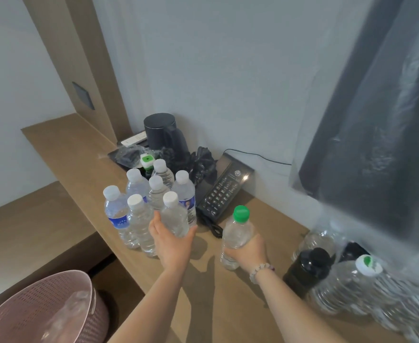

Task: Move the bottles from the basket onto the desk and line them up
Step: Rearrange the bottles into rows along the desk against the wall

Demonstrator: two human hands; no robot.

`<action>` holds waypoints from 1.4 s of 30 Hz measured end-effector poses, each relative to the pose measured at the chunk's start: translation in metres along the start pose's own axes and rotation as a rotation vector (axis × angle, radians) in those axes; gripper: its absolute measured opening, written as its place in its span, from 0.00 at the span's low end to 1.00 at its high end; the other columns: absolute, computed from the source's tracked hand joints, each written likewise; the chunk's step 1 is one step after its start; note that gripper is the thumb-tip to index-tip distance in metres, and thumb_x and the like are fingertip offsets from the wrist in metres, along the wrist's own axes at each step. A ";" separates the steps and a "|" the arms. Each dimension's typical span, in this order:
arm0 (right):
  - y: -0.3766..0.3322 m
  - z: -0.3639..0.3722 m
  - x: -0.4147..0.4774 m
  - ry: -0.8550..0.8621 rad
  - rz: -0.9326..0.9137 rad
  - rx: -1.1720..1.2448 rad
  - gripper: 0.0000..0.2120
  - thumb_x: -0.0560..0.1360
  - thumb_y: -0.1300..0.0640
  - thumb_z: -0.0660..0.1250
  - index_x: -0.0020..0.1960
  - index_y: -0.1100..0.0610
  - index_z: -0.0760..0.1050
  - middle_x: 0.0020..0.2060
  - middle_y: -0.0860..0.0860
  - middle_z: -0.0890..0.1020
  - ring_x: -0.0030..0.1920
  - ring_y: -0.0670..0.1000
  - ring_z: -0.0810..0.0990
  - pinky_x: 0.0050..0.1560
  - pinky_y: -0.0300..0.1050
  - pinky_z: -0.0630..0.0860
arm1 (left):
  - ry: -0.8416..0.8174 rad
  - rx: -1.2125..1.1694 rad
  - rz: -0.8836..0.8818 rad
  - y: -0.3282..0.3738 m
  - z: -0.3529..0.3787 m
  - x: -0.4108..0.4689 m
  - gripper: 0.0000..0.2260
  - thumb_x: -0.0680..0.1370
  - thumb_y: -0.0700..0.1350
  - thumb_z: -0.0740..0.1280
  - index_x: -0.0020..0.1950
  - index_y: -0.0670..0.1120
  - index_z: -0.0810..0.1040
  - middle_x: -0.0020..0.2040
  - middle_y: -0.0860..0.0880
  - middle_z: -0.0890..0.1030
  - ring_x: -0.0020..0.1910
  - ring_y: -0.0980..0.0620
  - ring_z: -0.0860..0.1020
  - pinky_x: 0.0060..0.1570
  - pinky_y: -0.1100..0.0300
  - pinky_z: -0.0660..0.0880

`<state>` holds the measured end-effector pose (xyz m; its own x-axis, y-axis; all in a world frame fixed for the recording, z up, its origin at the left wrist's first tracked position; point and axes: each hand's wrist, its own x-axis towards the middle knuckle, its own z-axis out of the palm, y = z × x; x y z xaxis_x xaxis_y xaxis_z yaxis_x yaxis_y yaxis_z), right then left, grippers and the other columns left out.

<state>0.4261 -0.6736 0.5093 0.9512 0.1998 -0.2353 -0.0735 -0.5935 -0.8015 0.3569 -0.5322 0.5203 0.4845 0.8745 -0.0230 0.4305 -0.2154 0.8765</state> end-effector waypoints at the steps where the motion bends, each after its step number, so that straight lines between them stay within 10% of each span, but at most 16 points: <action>1: 0.003 -0.002 -0.001 -0.007 0.009 0.013 0.16 0.64 0.58 0.75 0.48 0.54 0.74 0.39 0.50 0.80 0.42 0.52 0.80 0.45 0.45 0.79 | -0.005 0.005 -0.001 0.001 0.002 0.002 0.46 0.67 0.48 0.77 0.76 0.46 0.52 0.75 0.46 0.55 0.73 0.46 0.60 0.67 0.47 0.63; 19: 0.018 -0.016 -0.010 0.000 0.015 0.051 0.16 0.65 0.56 0.75 0.50 0.53 0.73 0.40 0.48 0.79 0.42 0.49 0.79 0.43 0.41 0.77 | -0.041 0.092 -0.005 0.012 0.014 0.015 0.35 0.67 0.49 0.77 0.69 0.43 0.65 0.67 0.44 0.69 0.64 0.42 0.70 0.60 0.47 0.68; 42: 0.046 -0.046 -0.089 0.408 0.122 0.155 0.26 0.63 0.52 0.77 0.58 0.52 0.73 0.42 0.47 0.78 0.47 0.52 0.80 0.47 0.41 0.75 | -0.426 0.079 0.135 0.013 0.008 -0.073 0.29 0.65 0.51 0.76 0.61 0.47 0.69 0.55 0.47 0.78 0.56 0.44 0.75 0.53 0.54 0.69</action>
<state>0.3524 -0.7547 0.5191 0.9708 -0.2065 -0.1223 -0.2072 -0.4636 -0.8615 0.3328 -0.6019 0.5293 0.8032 0.5833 -0.1209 0.3906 -0.3625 0.8462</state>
